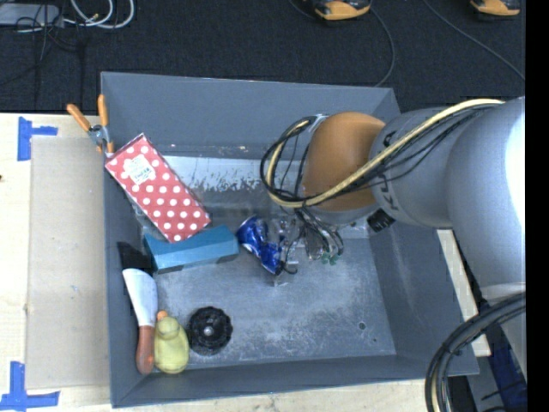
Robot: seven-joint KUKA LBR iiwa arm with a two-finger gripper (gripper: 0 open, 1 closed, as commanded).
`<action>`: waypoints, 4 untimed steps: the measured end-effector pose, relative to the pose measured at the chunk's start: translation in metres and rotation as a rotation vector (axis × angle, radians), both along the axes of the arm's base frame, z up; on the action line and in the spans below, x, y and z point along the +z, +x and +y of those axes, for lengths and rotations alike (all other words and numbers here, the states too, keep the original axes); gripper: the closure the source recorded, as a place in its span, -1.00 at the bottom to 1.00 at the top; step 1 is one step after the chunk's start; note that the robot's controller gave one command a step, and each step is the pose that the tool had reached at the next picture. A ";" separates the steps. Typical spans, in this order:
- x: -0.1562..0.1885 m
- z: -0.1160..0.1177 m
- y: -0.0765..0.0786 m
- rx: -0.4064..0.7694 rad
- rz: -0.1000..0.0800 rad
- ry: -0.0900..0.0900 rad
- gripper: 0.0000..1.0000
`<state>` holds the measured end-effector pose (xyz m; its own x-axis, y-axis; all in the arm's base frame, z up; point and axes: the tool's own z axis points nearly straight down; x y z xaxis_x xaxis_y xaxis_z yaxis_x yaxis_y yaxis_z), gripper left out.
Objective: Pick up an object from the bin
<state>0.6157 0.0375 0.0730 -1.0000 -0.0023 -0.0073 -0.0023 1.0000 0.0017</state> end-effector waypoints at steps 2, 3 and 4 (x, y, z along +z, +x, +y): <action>0.052 0.003 -0.005 -0.023 0.006 0.000 1.00; 0.096 0.003 -0.004 -0.040 -0.002 0.001 1.00; 0.125 0.002 -0.003 -0.020 0.005 0.000 1.00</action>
Offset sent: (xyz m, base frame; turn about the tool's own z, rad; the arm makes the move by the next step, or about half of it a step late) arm -0.0050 0.0061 0.1098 0.0466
